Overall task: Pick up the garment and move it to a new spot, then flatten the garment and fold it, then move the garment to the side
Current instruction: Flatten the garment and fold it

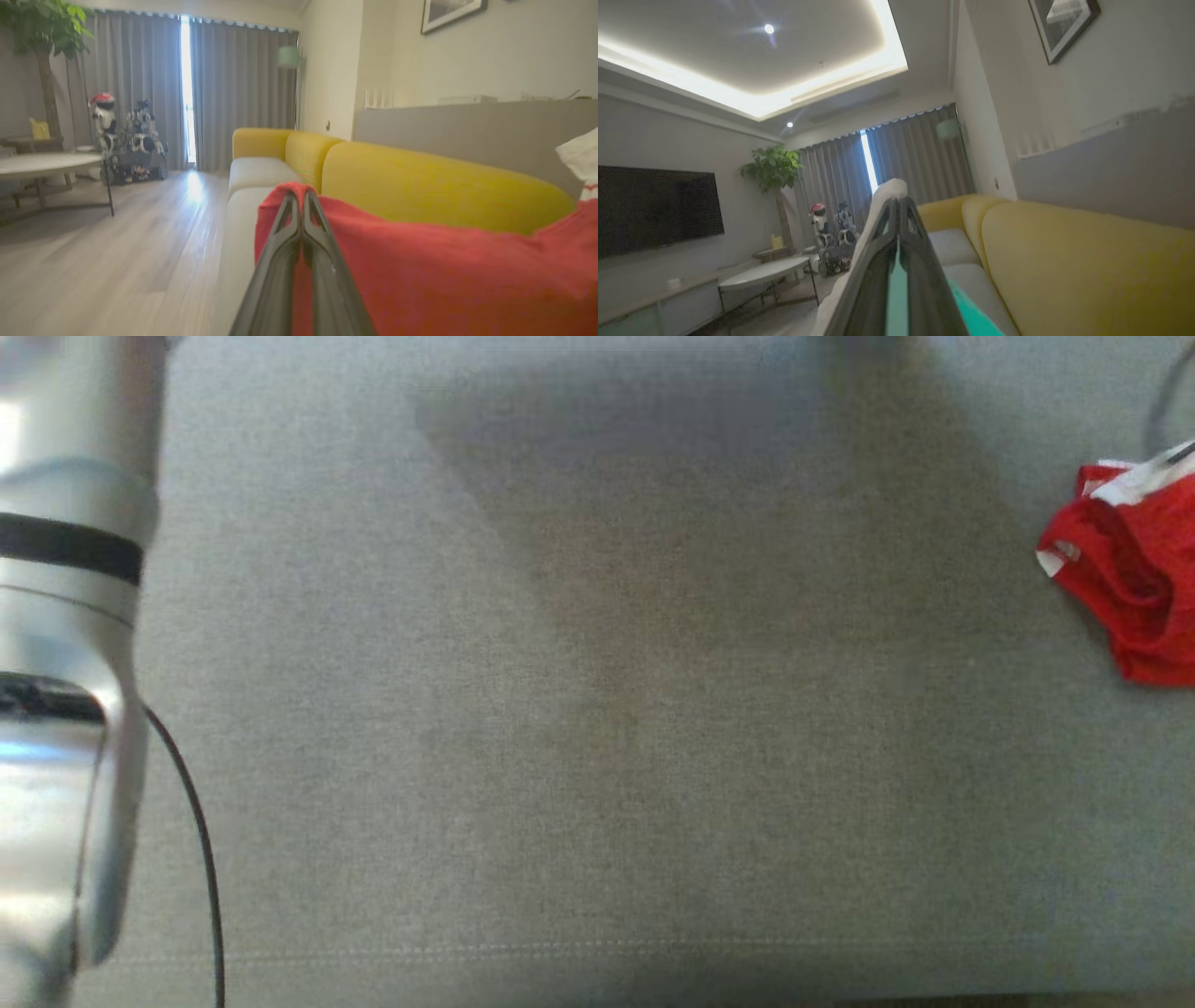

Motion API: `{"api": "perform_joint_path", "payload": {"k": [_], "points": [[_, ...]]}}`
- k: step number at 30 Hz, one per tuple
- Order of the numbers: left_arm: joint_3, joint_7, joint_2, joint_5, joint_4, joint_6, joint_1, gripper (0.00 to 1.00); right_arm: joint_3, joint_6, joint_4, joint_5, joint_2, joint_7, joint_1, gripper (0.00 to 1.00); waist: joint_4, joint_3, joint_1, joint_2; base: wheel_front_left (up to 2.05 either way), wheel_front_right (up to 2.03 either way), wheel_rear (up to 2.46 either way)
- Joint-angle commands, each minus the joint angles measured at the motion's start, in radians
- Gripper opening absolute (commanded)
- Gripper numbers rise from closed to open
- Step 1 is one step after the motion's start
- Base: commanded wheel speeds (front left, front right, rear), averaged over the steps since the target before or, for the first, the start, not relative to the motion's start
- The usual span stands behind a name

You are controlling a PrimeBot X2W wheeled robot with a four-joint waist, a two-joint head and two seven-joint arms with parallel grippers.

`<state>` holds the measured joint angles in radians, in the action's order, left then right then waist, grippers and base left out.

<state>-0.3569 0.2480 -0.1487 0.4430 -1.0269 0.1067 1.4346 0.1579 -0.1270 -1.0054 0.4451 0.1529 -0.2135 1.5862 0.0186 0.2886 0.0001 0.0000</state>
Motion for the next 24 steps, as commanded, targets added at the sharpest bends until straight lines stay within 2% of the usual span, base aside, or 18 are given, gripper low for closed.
{"api": "perform_joint_path", "payload": {"k": [1, 6, 12, 15, 19, 24], "points": [[0.0, -0.001, -0.025, 0.002, -0.024, 0.005, 0.016, 0.0, 0.014, -0.004, -0.025, 0.017, -0.048, 0.019, 0.0, 0.0, -0.01, 0.022, -0.0001, 0.0, 0.0, 0.0, 0.0], [0.013, -0.041, 0.025, 0.059, -0.181, 0.015, -0.04, 0.0, 0.036, -0.004, -0.169, 0.067, -0.085, 0.071, -0.068, 0.0, -0.012, 0.068, -0.0001, 0.0, 0.0, 0.0, 0.0], [0.033, -0.045, 0.039, 0.112, -0.227, 0.021, -0.105, 0.0, 0.077, -0.004, -0.191, 0.117, -0.093, 0.093, -0.15, 0.0, -0.013, 0.087, -0.0001, 0.0, 0.0, 0.0, 0.0], [0.048, -0.04, 0.048, 0.146, -0.234, 0.023, -0.132, 0.0, 0.1, -0.004, -0.151, 0.164, -0.081, 0.094, -0.202, 0.0, -0.005, 0.097, -0.0001, 0.0, 0.0, 0.0, 0.0], [0.055, -0.004, 0.046, 0.167, -0.221, 0.023, -0.195, 0.0, 0.156, -0.004, -0.03, 0.249, -0.059, 0.082, -0.322, 0.0, -0.006, 0.09, -0.0001, 0.0, 0.0, 0.0, 0.0], [0.069, 0.013, 0.028, 0.158, -0.097, 0.024, -0.358, 0.0, 0.236, -0.004, 0.168, 0.344, 0.004, 0.046, -0.569, 0.0, -0.005, 0.037, -0.0001, 0.0, 0.0, 0.0, 0.0]]}}
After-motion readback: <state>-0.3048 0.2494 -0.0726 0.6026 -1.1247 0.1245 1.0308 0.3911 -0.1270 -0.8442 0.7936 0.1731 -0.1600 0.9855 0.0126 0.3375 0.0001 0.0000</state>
